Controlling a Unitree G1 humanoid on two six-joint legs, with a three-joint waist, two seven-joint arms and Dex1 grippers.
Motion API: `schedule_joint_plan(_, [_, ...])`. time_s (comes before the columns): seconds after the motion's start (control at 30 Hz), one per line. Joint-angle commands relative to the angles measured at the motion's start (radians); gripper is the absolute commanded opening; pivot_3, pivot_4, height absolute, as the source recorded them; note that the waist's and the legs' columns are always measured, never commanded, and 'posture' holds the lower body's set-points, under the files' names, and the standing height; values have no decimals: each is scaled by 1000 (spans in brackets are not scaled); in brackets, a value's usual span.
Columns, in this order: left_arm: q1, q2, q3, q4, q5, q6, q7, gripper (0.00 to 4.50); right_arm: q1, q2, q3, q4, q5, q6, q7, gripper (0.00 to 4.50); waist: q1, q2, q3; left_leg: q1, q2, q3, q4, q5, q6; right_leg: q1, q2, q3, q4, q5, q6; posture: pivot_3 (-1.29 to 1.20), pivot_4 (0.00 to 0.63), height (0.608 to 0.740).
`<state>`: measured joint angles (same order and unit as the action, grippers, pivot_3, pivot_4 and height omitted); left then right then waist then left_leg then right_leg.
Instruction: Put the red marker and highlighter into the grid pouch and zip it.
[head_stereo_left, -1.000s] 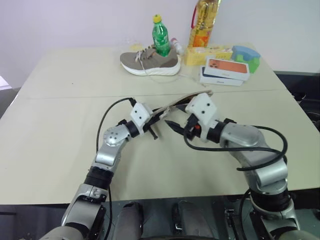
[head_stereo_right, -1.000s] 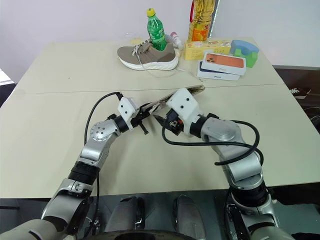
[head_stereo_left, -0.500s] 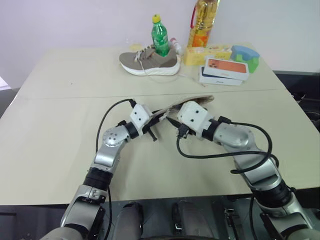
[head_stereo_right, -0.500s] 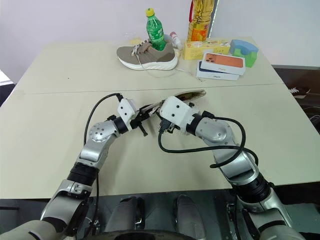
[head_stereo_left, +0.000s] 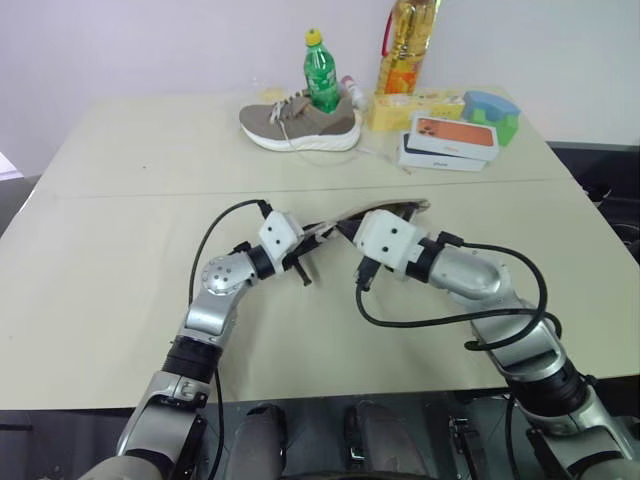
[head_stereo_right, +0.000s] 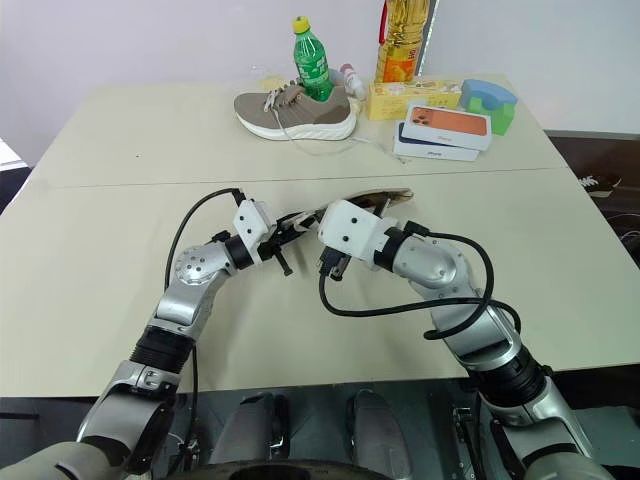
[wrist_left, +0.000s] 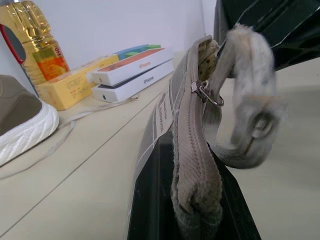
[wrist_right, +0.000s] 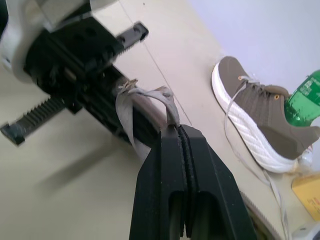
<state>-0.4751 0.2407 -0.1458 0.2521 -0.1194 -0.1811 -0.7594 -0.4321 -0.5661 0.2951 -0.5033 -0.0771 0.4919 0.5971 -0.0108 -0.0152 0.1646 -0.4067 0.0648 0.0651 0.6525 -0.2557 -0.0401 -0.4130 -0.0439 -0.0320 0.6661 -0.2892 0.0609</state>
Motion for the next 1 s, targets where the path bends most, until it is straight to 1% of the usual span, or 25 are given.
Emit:
schedule_joint_plan(0.03, [-2, 8, 5, -30, -6, -20, -3, 0, -3, -12, -39, -25, -10, -24, 2, 31, -1, 0, 0, 0, 0, 0, 0, 0, 0, 0, 0, 0, 0, 0, 0, 0, 150, 740])
schedule_joint_plan(0.23, [-6, 13, 4, -27, -6, -24, -8, 0, 11, -29, -38, -28, -27, -32, 4, 31, 0, 0, 0, 0, 0, 0, 0, 0, 0, 0, 0, 0, 0, 0, 0, 0, 150, 740])
schedule_joint_plan(0.37, [-4, 15, 2, -31, -5, -24, -9, 0, 19, -21, -42, -31, -34, -32, -3, 31, 0, 0, 0, 0, 0, 0, 0, 0, 0, 0, 0, 0, 0, 0, 0, 0, 150, 740])
schedule_joint_plan(0.7, [6, 27, 4, -31, -1, -28, -7, 0, 28, 45, -184, -50, 53, 54, -42, 31, 0, 0, 0, 0, 0, 0, 0, 0, 0, 0, 0, 0, 0, 0, 0, 0, 150, 740])
schedule_joint_plan(0.83, [5, 29, 5, -29, -1, -29, -6, 0, 42, 36, -205, -53, 70, 71, -38, 31, 0, 0, 0, 0, 0, 0, 0, 0, 0, 0, 0, 0, 0, 0, 0, 0, 150, 740])
schedule_joint_plan(0.9, [3, 29, 4, -26, 0, -31, -5, 0, 47, 36, -218, -60, 119, 117, -8, 31, 0, 0, 0, 0, 0, 0, 0, 0, 0, 0, 0, 0, 0, 0, 0, 0, 150, 740])
schedule_joint_plan(0.93, [2, 29, 3, -25, 0, -31, -5, 0, 49, 39, -224, -65, 139, 134, 0, 269, 0, 0, 0, 0, 0, 0, 0, 0, 0, 0, 0, 0, 0, 0, 0, 0, 150, 740])
schedule_joint_plan(1.0, [0, 28, 3, -22, 0, -33, -5, 0, 53, 38, -226, -77, 153, 147, 1, 901, 0, 0, 0, 0, 0, 0, 0, 0, 0, 0, 0, 0, 0, 0, 0, 0, 150, 740])
